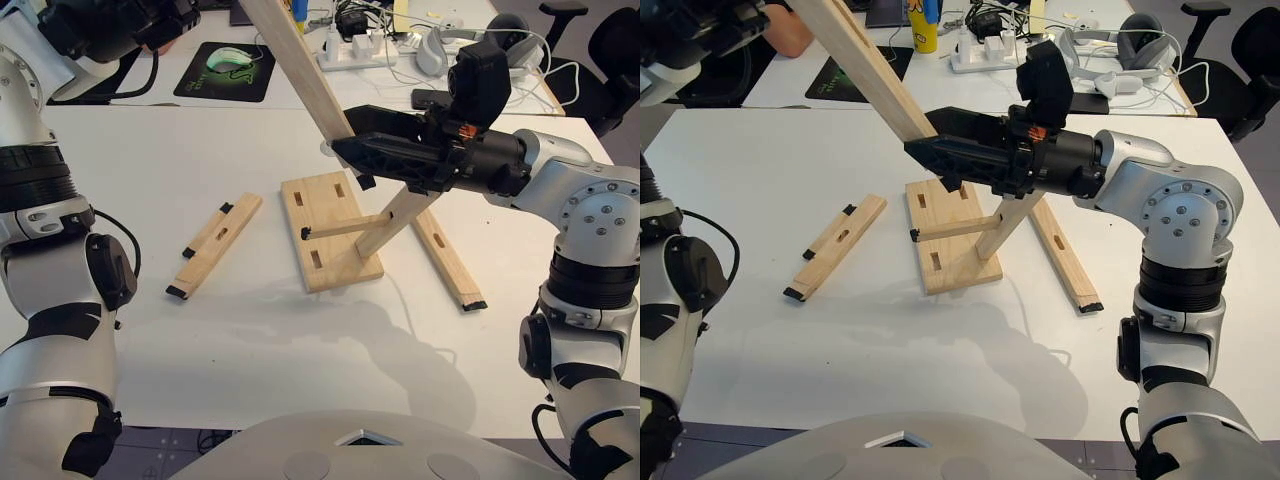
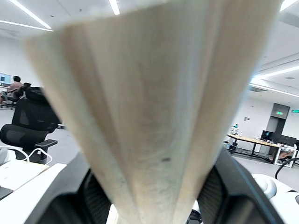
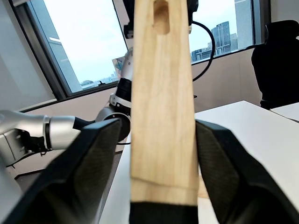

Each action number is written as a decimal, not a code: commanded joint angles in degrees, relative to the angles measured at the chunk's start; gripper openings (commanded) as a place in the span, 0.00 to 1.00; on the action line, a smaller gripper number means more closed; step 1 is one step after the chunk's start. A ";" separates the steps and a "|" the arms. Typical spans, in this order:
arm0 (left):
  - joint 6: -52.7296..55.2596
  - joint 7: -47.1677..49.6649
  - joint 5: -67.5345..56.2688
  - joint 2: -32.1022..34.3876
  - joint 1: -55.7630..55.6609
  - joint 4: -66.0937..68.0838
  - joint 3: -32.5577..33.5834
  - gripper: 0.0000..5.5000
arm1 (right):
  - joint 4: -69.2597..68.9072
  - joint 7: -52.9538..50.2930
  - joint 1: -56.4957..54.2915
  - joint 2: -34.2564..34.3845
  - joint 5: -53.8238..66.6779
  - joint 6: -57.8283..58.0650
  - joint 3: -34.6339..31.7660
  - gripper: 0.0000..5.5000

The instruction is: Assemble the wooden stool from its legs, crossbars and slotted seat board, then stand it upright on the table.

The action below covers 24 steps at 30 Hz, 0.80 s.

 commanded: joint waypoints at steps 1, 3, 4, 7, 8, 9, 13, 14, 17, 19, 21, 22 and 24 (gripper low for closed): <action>0.19 0.61 0.34 1.58 1.01 -1.61 1.33 0.38 | -2.87 2.21 3.24 -4.48 0.44 0.76 -2.40 0.62; 0.83 0.85 -0.01 2.50 1.72 -2.47 2.13 0.38 | -4.93 4.59 6.21 -8.06 0.46 1.25 -3.58 0.62; 1.13 0.90 -0.12 3.19 2.06 -2.94 2.56 0.38 | -5.77 5.71 8.05 -9.82 0.88 1.69 -4.67 0.62; 2.91 1.75 -1.38 5.96 3.70 -5.66 4.86 0.38 | -10.36 11.61 17.07 -16.18 0.37 2.50 -6.43 0.62; 3.64 1.96 -1.70 7.39 4.85 -7.20 5.72 0.38 | -12.42 13.41 21.16 -18.17 -1.01 2.33 -5.97 0.62; 4.41 2.16 -2.03 8.74 6.04 -8.62 6.51 0.38 | -14.12 14.53 24.90 -19.67 -3.04 1.64 -5.06 0.62; 5.11 2.43 -0.63 14.89 11.92 -13.31 8.14 0.38 | -16.83 9.35 34.41 -18.69 -16.74 -4.84 4.68 0.62; 4.45 2.16 0.48 16.36 13.90 -14.63 7.89 0.38 | -16.36 6.63 35.00 -16.70 -20.89 -7.33 7.30 0.62; 1.41 2.13 4.45 18.97 21.28 -19.24 6.65 0.38 | -15.09 -0.08 35.95 -10.82 -30.26 -13.95 13.05 0.62; -2.21 1.71 8.37 19.55 27.41 -22.01 4.60 0.38 | -14.51 -2.97 36.75 -8.96 -37.10 -19.37 16.39 0.62; -6.11 2.14 11.91 18.41 32.63 -23.74 2.57 0.38 | -14.30 -3.67 37.61 -7.83 -41.40 -23.33 19.06 0.62; -7.97 2.70 13.49 17.40 34.48 -24.26 1.49 0.38 | -14.18 -3.79 37.88 -7.50 -43.06 -24.84 20.01 0.62; -11.73 3.53 16.32 15.35 38.12 -25.62 -0.82 0.38 | -13.75 -2.98 37.82 -7.31 -45.63 -27.15 22.18 0.62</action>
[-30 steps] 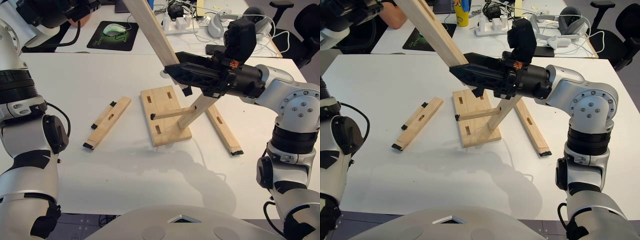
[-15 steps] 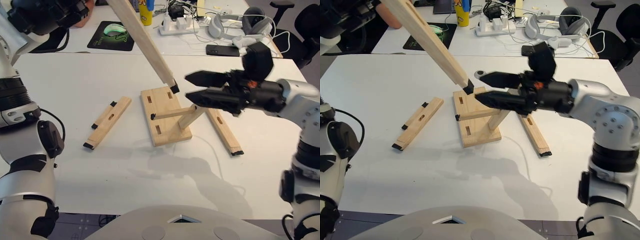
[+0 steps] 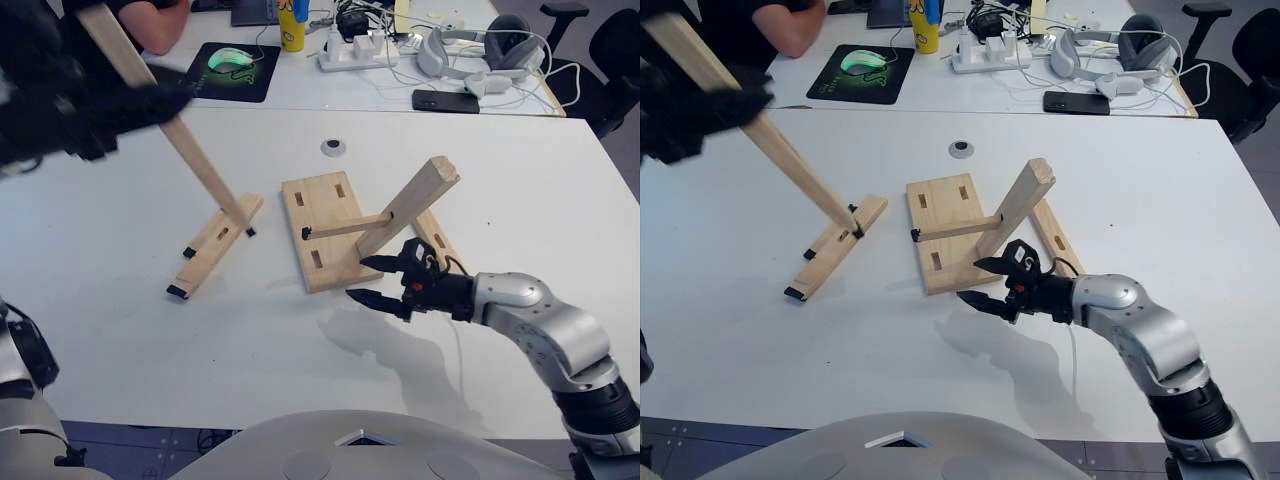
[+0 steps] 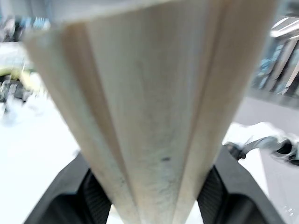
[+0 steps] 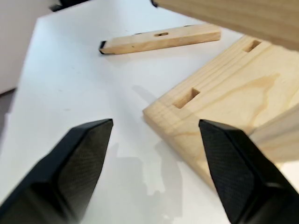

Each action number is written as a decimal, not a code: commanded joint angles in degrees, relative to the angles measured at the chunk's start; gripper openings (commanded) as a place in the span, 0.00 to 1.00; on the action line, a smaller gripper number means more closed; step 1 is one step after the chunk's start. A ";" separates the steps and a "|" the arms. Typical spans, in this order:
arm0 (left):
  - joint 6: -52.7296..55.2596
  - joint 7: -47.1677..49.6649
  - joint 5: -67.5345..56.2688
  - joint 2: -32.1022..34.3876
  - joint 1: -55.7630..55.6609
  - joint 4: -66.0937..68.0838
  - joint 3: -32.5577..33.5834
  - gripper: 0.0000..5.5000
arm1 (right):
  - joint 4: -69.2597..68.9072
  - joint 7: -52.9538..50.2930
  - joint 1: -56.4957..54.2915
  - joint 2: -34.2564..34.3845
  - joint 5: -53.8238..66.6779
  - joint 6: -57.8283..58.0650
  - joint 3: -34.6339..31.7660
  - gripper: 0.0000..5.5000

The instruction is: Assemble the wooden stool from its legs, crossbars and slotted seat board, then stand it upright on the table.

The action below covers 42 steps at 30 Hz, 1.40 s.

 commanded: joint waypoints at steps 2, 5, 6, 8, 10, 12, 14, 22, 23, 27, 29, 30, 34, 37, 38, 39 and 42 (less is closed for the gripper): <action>-8.58 2.57 5.99 -5.56 7.25 -3.22 -5.22 0.38 | 2.22 1.09 -0.53 -0.22 -9.06 -6.61 6.61 0.62; -11.45 4.40 6.66 -10.00 8.09 -4.94 -7.34 0.38 | 5.40 0.81 -2.89 0.27 -15.29 -9.05 10.62 0.62; -12.18 4.84 6.80 -10.99 8.20 -5.43 -7.81 0.38 | 6.69 0.48 -3.69 0.46 -17.30 -9.74 11.43 0.62; -12.52 5.44 6.18 -12.22 8.53 -6.68 -7.88 0.38 | 9.32 0.50 -5.17 0.81 -19.96 -11.23 12.27 0.62; -12.20 6.04 4.86 -12.80 8.46 -7.73 -7.08 0.38 | 11.72 1.03 -6.59 1.42 -21.25 -12.40 12.29 0.62; -11.59 6.65 3.21 -13.20 7.83 -8.57 -6.00 0.38 | 14.35 1.38 -8.20 2.27 -22.65 -14.19 12.52 0.62; -11.39 7.30 1.90 -13.46 7.08 -9.45 -5.53 0.38 | 16.73 1.65 -9.42 3.42 -23.64 -15.65 12.88 0.62; -14.21 8.35 3.48 -17.29 6.90 -9.43 -10.58 0.38 | 19.38 3.97 -9.56 4.50 -26.21 -16.80 14.52 0.62; -14.75 8.36 3.94 -17.81 7.37 -9.39 -11.33 0.38 | 19.67 4.40 -9.71 4.57 -26.29 -16.87 14.55 0.62; -17.88 8.15 7.70 -19.15 9.65 -9.69 -15.13 0.38 | 20.33 5.91 -10.12 4.62 -26.55 -16.77 14.53 0.62; -19.57 7.51 9.99 -18.74 11.04 -9.36 -16.66 0.38 | 20.37 6.59 -10.29 4.53 -26.74 -16.77 14.56 0.62; -20.31 7.20 10.67 -18.61 11.61 -8.94 -16.93 0.38 | 20.40 6.89 -10.33 4.52 -26.71 -16.78 14.52 0.62; -21.55 5.82 11.29 -17.34 14.24 -7.79 -17.09 0.38 | 20.89 7.75 -10.63 4.19 -27.26 -17.18 14.54 0.62; -21.67 4.63 11.82 -14.89 16.51 -8.42 -17.27 0.38 | 21.25 8.08 -10.71 4.08 -27.62 -17.41 14.39 0.62; -21.69 3.95 12.15 -13.54 17.31 -8.81 -17.36 0.38 | 21.33 8.11 -10.69 3.99 -27.73 -17.47 14.27 0.62; -21.71 3.49 12.30 -12.57 17.90 -9.14 -17.36 0.38 | 21.37 8.13 -10.66 3.93 -27.79 -17.50 14.19 0.62; -22.01 2.00 12.72 -10.19 17.78 -8.97 -18.04 0.37 | 21.16 7.91 -10.27 3.99 -27.83 -17.32 14.02 0.62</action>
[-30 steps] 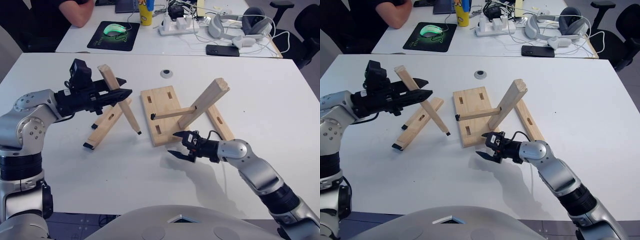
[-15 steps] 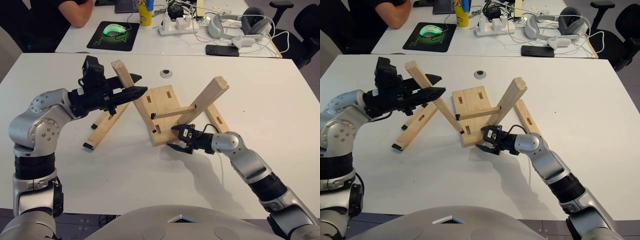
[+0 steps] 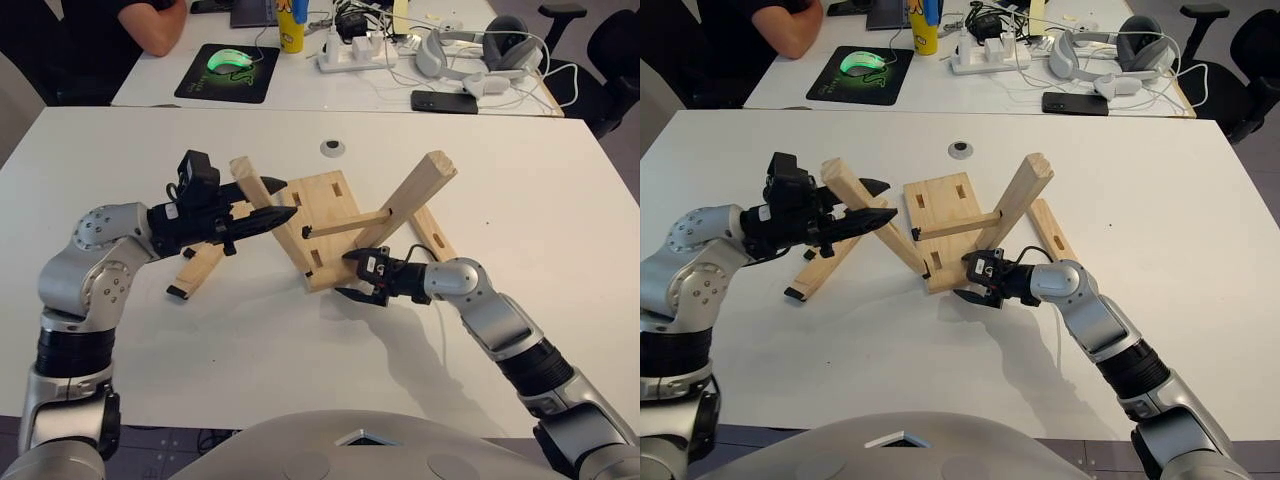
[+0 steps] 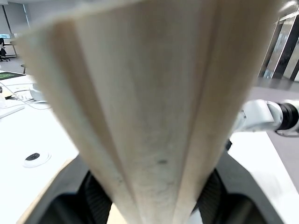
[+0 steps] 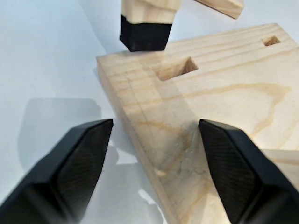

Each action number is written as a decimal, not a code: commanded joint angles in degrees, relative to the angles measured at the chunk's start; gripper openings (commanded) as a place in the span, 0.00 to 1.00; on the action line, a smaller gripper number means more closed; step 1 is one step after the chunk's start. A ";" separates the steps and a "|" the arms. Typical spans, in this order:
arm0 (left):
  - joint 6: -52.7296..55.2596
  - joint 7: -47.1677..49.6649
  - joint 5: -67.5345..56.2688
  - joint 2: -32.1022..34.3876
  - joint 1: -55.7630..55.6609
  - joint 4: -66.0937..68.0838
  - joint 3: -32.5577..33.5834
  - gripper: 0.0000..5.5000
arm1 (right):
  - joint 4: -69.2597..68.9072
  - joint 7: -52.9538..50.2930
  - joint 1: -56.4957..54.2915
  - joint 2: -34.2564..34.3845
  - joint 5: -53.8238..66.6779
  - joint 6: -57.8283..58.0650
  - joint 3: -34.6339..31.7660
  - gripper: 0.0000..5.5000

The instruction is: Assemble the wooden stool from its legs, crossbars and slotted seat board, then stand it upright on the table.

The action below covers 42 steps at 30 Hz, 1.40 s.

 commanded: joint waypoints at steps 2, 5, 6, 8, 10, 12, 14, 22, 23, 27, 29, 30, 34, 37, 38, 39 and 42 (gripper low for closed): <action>2.26 -1.64 3.92 4.32 1.97 1.57 -3.24 0.37 | 0.72 1.17 1.26 -0.25 -1.02 0.94 0.81 0.62; 2.21 -2.31 4.26 5.42 0.62 1.85 -4.23 0.37 | 0.76 0.76 1.49 0.16 -1.23 1.09 0.79 0.62; 2.26 -2.53 4.43 5.84 0.23 1.87 -4.60 0.37 | 0.79 0.61 1.55 0.31 -1.34 1.19 0.79 0.62; 1.59 -2.92 5.89 6.96 -0.10 2.07 -5.66 0.37 | 0.92 0.41 1.60 0.60 -1.85 1.16 0.96 0.62; 0.58 -3.55 7.73 8.42 0.04 2.27 -6.84 0.37 | 0.99 0.19 1.68 0.77 -2.56 1.19 1.16 0.62; -0.04 -4.08 8.85 9.98 0.41 2.19 -7.35 0.37 | 1.02 -0.02 1.77 0.96 -3.12 1.31 1.16 0.62; -0.87 -4.57 10.18 11.69 1.17 2.12 -7.95 0.37 | 1.03 -0.11 1.78 1.06 -3.52 1.51 1.19 0.62; -2.15 -4.83 10.26 13.77 1.09 3.41 -9.05 0.37 | 0.80 -0.32 2.05 1.92 -4.15 2.11 1.16 0.62; -2.28 -4.84 10.37 14.12 1.20 3.51 -9.12 0.37 | 0.78 -0.32 2.12 1.95 -4.25 2.12 1.13 0.62; -2.88 -5.16 10.73 15.60 1.84 4.36 -9.16 0.37 | 0.65 -0.37 2.23 2.19 -4.56 2.42 1.05 0.62; -3.14 -5.33 10.96 16.46 2.38 4.67 -9.07 0.37 | 0.47 -0.29 2.33 2.18 -4.62 2.56 1.07 0.62; -3.33 -5.35 10.96 16.57 2.43 4.92 -9.00 0.37 | 0.41 -0.28 2.38 2.21 -4.64 2.62 1.01 0.62; -3.06 -4.83 9.31 15.29 1.04 5.02 -8.56 0.37 | 0.54 -0.20 2.39 2.40 -4.64 2.65 1.05 0.62; 0.12 -3.71 3.10 13.26 -0.89 3.74 -5.37 0.37 | 0.75 0.06 2.19 2.54 -4.53 2.65 1.18 0.62; 0.89 -3.30 1.70 12.85 -1.62 3.51 -4.36 0.37 | 0.89 0.07 2.16 2.56 -4.61 2.58 1.27 0.62; 1.66 -2.86 0.46 12.41 -2.28 3.30 -3.41 0.37 | 1.01 0.07 2.13 2.60 -4.65 2.54 1.31 0.62; 3.87 -1.44 -3.16 10.74 -4.42 2.93 -0.63 0.37 | 1.40 -0.10 2.18 2.83 -4.65 2.43 1.30 0.62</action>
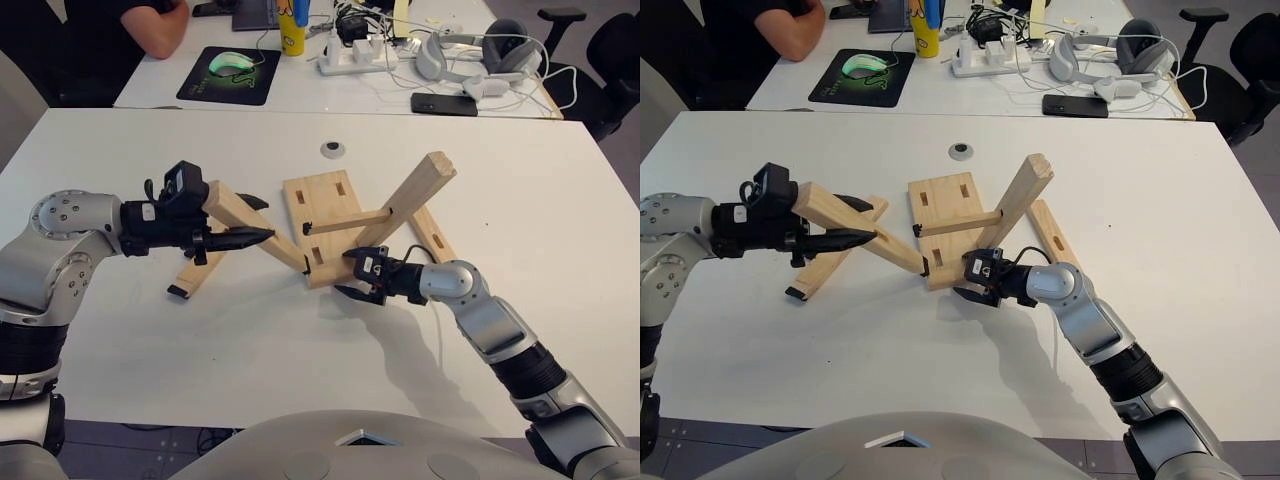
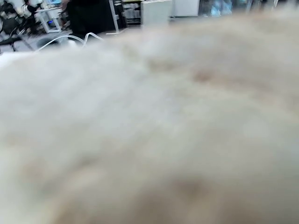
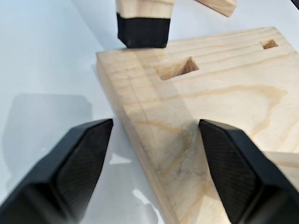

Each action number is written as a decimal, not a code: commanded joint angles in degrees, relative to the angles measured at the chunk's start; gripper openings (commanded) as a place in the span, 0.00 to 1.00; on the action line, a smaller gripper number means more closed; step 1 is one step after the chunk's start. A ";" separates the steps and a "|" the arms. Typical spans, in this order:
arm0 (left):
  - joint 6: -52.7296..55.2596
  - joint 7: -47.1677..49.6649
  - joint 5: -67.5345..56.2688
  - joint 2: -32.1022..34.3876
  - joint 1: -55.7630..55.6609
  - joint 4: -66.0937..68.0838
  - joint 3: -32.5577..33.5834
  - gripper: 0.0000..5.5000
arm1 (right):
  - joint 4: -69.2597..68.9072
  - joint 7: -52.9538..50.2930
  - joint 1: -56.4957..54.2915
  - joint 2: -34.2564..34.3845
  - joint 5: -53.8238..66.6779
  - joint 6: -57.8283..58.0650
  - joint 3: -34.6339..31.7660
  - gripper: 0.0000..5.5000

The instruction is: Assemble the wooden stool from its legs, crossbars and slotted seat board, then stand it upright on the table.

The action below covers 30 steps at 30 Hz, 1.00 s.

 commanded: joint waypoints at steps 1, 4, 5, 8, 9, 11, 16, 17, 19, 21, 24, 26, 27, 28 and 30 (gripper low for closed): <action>4.51 2.56 -2.59 -1.80 -2.19 0.06 2.69 0.37 | 1.91 1.13 1.20 0.46 -0.36 1.19 1.61 0.62; 5.36 3.39 -2.92 -2.83 -2.51 -0.76 3.57 0.37 | 2.32 1.22 1.10 0.67 -0.35 1.03 1.65 0.62; 5.42 3.40 -2.81 -3.16 -2.67 -0.78 3.56 0.37 | 2.40 1.14 1.17 0.78 -0.33 1.04 1.59 0.62; 5.38 3.33 -2.34 -3.63 -2.61 -1.14 3.69 0.37 | 2.56 1.13 1.22 0.90 -0.41 0.99 1.51 0.62; 5.10 3.22 -1.86 -3.70 -2.48 -1.24 3.59 0.37 | 2.61 1.21 1.18 0.88 -0.47 0.95 1.53 0.62; 4.42 2.96 -0.70 -3.95 -2.27 -1.20 2.98 0.37 | 2.48 1.27 1.20 1.00 -0.35 1.05 1.46 0.62; 1.26 2.62 4.50 -4.82 -1.95 -0.05 0.28 0.37 | 2.03 1.71 1.27 0.70 -0.47 1.28 1.73 0.62; 0.72 2.49 5.26 -5.12 -2.18 0.30 -0.14 0.37 | 1.96 1.67 1.36 0.72 -0.44 1.33 1.71 0.62; 0.19 2.15 5.98 -5.72 -2.63 0.79 -0.78 0.37 | 1.87 1.58 1.53 0.71 -0.42 1.43 1.66 0.62; -0.39 1.40 6.98 -5.98 -2.99 1.31 -2.00 0.37 | 1.76 1.46 1.68 0.72 -0.41 1.57 1.61 0.62; -0.71 0.75 7.93 -5.84 -2.74 1.25 -2.74 0.37 | 2.38 1.94 0.94 0.88 -0.55 1.30 2.03 0.62; -0.44 -0.09 8.35 -5.28 -3.02 1.06 -3.36 0.37 | 2.57 1.94 0.68 1.03 -0.57 1.35 2.11 0.62; -0.17 -0.67 8.44 -4.89 -3.41 1.05 -3.59 0.37 | 2.63 1.85 0.60 1.12 -0.60 1.40 2.13 0.62; 0.05 -1.59 8.67 -4.29 -4.34 1.42 -3.86 0.37 | 2.68 1.70 0.60 1.22 -0.64 1.45 2.13 0.62; 0.97 -3.10 8.51 -3.26 -6.72 2.33 -3.75 0.37 | 2.80 1.43 0.59 1.41 -0.75 1.50 2.12 0.62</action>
